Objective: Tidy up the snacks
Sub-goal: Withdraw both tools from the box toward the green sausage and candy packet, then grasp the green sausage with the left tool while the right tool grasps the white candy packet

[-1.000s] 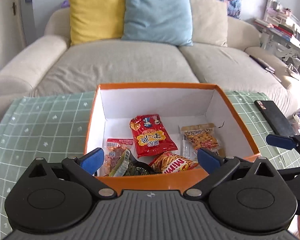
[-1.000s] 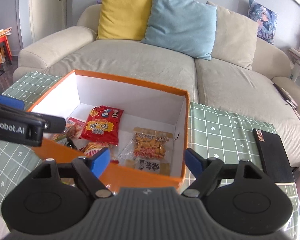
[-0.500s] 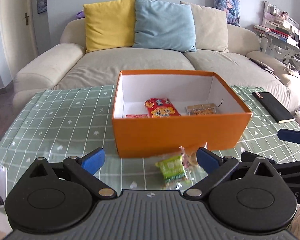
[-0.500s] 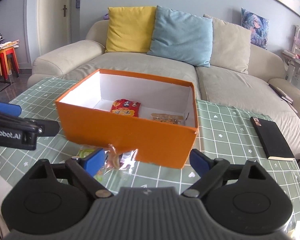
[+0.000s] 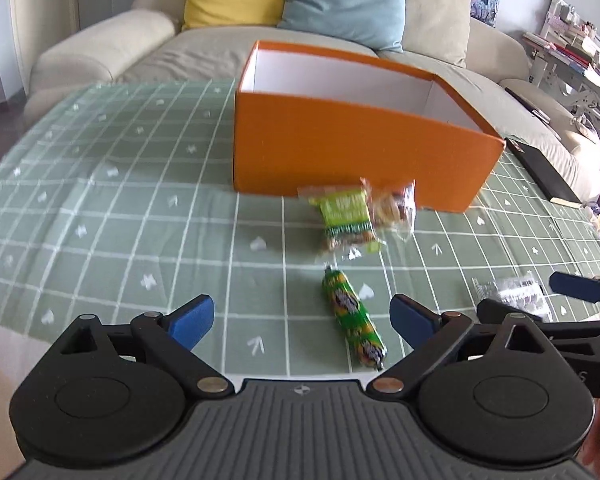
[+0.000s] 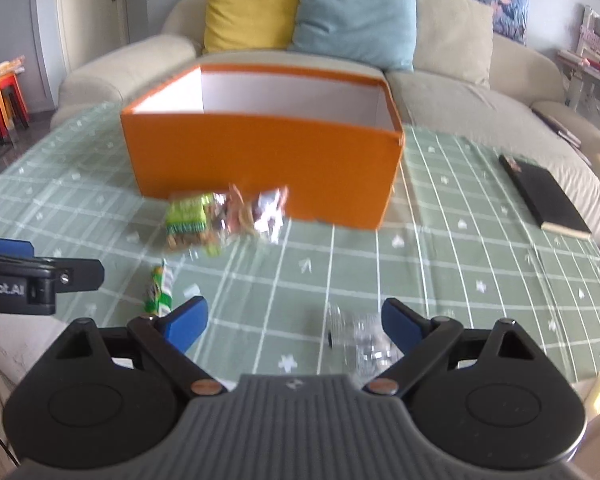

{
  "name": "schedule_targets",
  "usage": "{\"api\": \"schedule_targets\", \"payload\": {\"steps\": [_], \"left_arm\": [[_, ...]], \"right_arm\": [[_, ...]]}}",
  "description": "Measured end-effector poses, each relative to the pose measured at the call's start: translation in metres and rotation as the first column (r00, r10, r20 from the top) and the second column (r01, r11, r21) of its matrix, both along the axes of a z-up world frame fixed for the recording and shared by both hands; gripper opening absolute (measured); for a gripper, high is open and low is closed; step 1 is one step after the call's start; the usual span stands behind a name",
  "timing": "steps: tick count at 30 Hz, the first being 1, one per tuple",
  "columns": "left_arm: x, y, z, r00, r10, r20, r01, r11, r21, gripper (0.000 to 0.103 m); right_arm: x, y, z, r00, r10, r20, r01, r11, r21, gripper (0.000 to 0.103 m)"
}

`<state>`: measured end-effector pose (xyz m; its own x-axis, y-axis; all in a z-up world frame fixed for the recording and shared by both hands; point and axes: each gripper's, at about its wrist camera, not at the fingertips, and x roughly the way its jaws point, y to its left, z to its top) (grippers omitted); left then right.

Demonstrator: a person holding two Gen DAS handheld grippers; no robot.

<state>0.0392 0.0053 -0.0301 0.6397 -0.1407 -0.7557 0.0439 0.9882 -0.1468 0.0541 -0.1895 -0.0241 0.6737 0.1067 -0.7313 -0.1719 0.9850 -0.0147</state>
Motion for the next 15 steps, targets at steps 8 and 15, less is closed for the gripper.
{"api": "schedule_targets", "payload": {"steps": [8, 15], "left_arm": [[0.001, 0.001, -0.025, 0.999, 0.005, -0.047, -0.009, 0.996, -0.085, 0.103], [0.015, -0.01, -0.031, 0.997, 0.005, -0.076, -0.016, 0.989, -0.145, 0.096]], "right_arm": [[0.004, -0.001, -0.027, 0.998, -0.001, -0.063, -0.001, 1.0, -0.032, 0.091], [0.01, 0.0, -0.038, 0.996, 0.008, -0.093, -0.011, 0.999, -0.033, 0.09]]}}
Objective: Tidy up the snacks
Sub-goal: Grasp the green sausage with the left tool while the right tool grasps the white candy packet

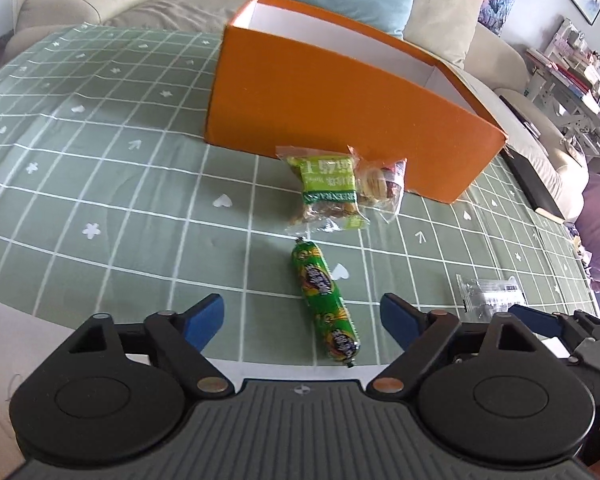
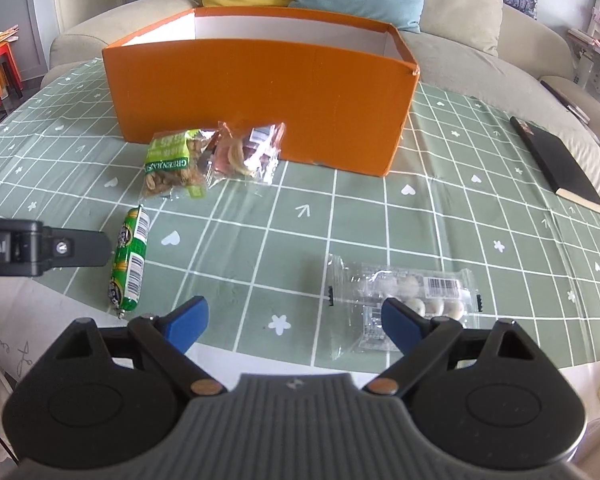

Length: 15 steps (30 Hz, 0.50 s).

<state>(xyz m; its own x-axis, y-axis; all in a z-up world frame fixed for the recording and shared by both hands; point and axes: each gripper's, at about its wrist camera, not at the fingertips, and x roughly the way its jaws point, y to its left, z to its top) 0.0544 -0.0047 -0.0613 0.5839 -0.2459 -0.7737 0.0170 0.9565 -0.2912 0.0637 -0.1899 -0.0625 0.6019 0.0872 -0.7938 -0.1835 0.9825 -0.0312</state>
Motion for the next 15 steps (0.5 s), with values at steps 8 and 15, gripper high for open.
{"api": "schedule_targets", "payload": {"steps": [8, 15], "left_arm": [[0.016, -0.02, -0.017, 0.999, -0.005, -0.045, 0.007, 0.999, 0.042, 0.079], [0.02, -0.025, -0.016, 0.999, -0.025, -0.031, 0.028, 0.996, 0.083, 0.05]], "right_arm": [[-0.003, -0.003, 0.002, 0.999, -0.009, 0.031, 0.009, 1.0, -0.011, 0.09], [0.004, -0.023, 0.0, 0.99, -0.144, 0.012, 0.144, 0.989, -0.018, 0.09]]}}
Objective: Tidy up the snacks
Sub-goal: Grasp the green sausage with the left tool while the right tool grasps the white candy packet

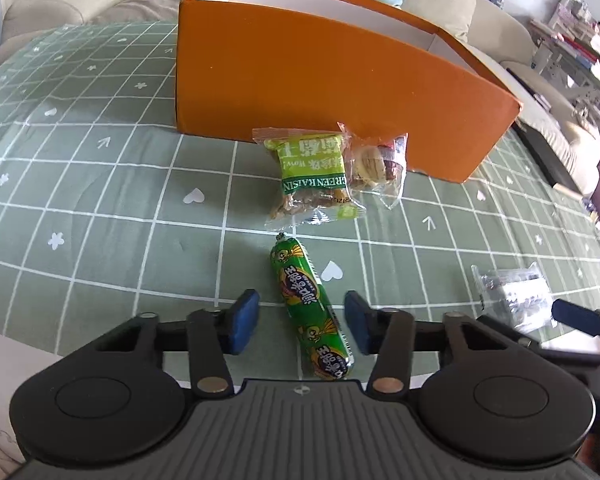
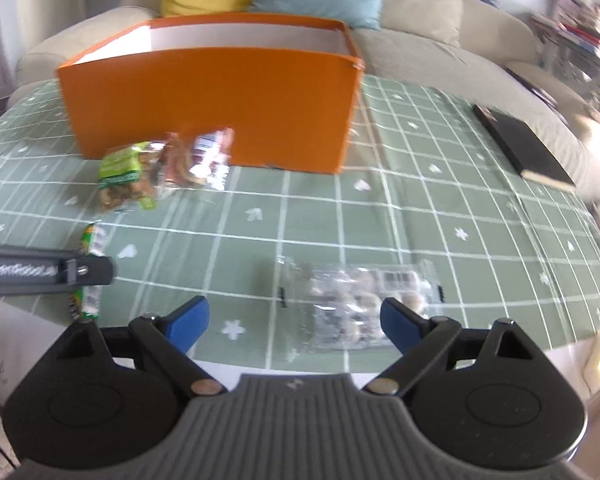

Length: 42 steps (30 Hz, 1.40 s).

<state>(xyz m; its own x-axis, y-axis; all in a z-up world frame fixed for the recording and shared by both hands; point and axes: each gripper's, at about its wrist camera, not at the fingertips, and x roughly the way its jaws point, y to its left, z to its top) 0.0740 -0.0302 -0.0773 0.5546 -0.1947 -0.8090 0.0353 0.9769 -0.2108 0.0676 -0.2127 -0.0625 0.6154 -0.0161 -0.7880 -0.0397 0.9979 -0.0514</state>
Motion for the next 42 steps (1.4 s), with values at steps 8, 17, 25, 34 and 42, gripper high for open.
{"api": "schedule_targets", "payload": {"steps": [8, 17, 25, 34, 42], "left_arm": [[-0.006, 0.006, 0.001, 1.0, -0.009, 0.0, 0.009, 1.0, 0.013, 0.027], [-0.013, 0.026, 0.002, 0.999, 0.032, -0.006, -0.032, 0.999, 0.026, 0.027], [-0.02, 0.032, 0.003, 0.999, 0.039, -0.007, -0.039, 0.998, 0.039, 0.027], [-0.025, 0.039, 0.004, 0.999, 0.047, -0.011, -0.047, 0.998, 0.048, 0.027], [-0.027, 0.04, 0.004, 0.999, 0.046, -0.012, -0.045, 0.998, 0.05, 0.027]], "right_arm": [[0.019, -0.024, -0.018, 0.986, -0.148, -0.082, 0.146, 0.989, -0.024, 0.097], [0.02, -0.005, -0.023, 0.996, 0.004, -0.094, 0.002, 0.997, 0.071, 0.082], [-0.001, 0.052, -0.018, 0.955, 0.289, -0.07, -0.282, 0.955, 0.092, 0.077], [-0.008, 0.059, -0.004, 0.94, 0.341, 0.007, -0.34, 0.938, 0.059, 0.078], [0.01, 0.019, -0.012, 0.984, 0.164, -0.073, -0.162, 0.986, 0.036, 0.063]]}}
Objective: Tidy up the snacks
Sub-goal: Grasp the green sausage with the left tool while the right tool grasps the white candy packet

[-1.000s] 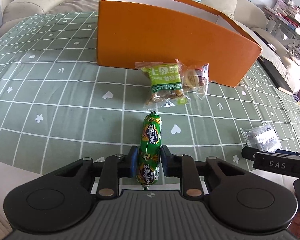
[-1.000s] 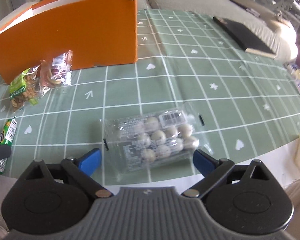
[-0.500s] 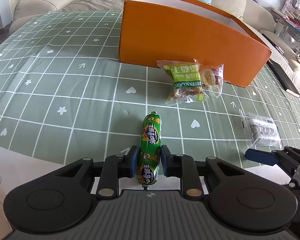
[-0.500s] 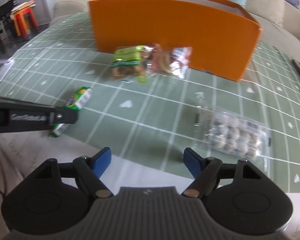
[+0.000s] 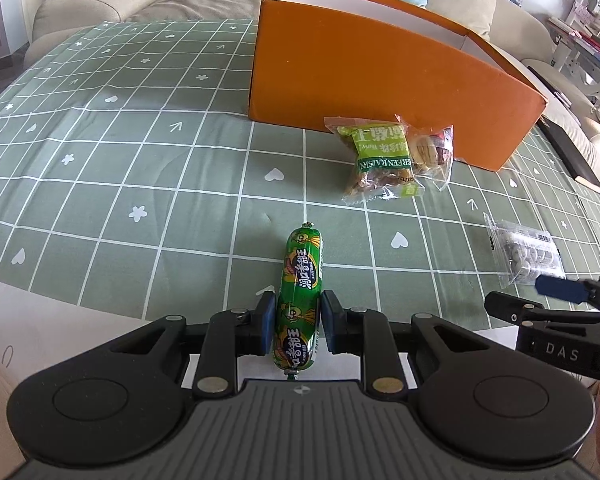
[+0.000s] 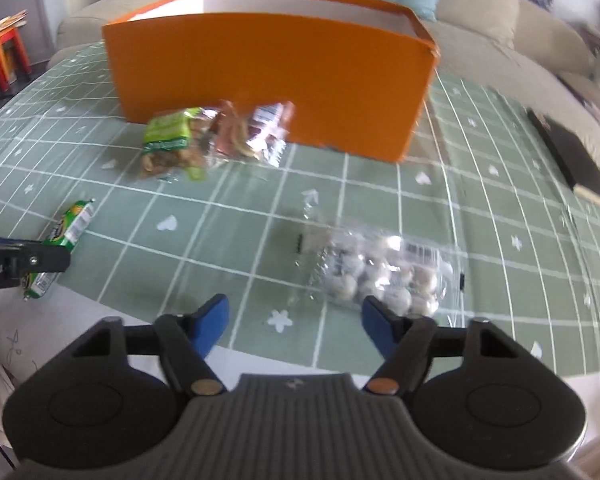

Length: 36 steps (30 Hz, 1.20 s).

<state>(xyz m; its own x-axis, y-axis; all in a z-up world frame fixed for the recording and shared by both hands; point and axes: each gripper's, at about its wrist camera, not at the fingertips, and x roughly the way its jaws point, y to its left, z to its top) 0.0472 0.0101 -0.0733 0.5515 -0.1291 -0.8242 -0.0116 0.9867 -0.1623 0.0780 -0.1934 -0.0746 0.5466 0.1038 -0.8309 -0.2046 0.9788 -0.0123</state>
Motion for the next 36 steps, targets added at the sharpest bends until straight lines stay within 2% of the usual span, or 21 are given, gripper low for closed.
{"api": "schedule_targets", "payload": {"steps": [1, 3, 4, 6, 15, 21, 23, 28, 33, 36], "left_arm": [[0.0, 0.0, 0.0, 1.0, -0.002, 0.001, 0.002, 1.0, 0.002, 0.027], [0.0, 0.0, 0.0, 1.0, -0.005, 0.002, 0.005, 1.0, 0.006, 0.027], [-0.001, 0.0, -0.001, 1.0, -0.007, 0.004, 0.007, 1.0, 0.006, 0.027], [-0.001, 0.001, -0.001, 1.0, -0.007, 0.004, 0.007, 1.0, 0.003, 0.027], [0.001, 0.001, -0.002, 1.0, -0.011, 0.012, 0.011, 1.0, 0.015, 0.026], [0.002, -0.002, -0.002, 1.0, -0.017, 0.019, 0.017, 1.0, 0.012, 0.026], [0.003, -0.003, -0.002, 1.0, -0.021, 0.021, 0.021, 1.0, 0.015, 0.026], [0.004, -0.007, -0.003, 0.999, -0.032, 0.024, 0.031, 0.999, 0.028, 0.026], [0.005, -0.01, -0.003, 0.999, -0.044, 0.024, 0.043, 0.998, 0.04, 0.026], [0.005, -0.009, -0.003, 0.999, -0.044, 0.024, 0.043, 0.998, 0.038, 0.026]], "right_arm": [[0.001, -0.001, -0.002, 1.0, -0.008, -0.02, 0.009, 1.0, 0.009, 0.056], [0.002, 0.001, -0.002, 1.0, -0.002, -0.013, 0.003, 1.0, 0.025, 0.051], [0.003, 0.006, -0.002, 1.0, 0.015, -0.006, -0.015, 1.0, 0.02, 0.043], [0.005, 0.015, -0.001, 0.999, 0.049, 0.001, -0.049, 0.999, 0.022, 0.037], [0.013, 0.046, 0.002, 0.985, 0.169, 0.028, -0.17, 0.984, 0.052, 0.038], [0.012, 0.015, 0.014, 0.978, 0.189, 0.093, -0.188, 0.982, -0.012, 0.061], [0.013, -0.001, 0.015, 0.976, 0.187, 0.109, -0.182, 0.982, -0.048, 0.065], [0.016, -0.031, 0.012, 0.969, 0.221, 0.109, -0.213, 0.974, -0.079, 0.085], [0.03, -0.039, 0.001, 0.942, 0.334, 0.036, -0.33, 0.939, -0.096, 0.088], [0.035, -0.043, -0.007, 0.927, 0.375, 0.021, -0.37, 0.921, -0.117, 0.091]]}}
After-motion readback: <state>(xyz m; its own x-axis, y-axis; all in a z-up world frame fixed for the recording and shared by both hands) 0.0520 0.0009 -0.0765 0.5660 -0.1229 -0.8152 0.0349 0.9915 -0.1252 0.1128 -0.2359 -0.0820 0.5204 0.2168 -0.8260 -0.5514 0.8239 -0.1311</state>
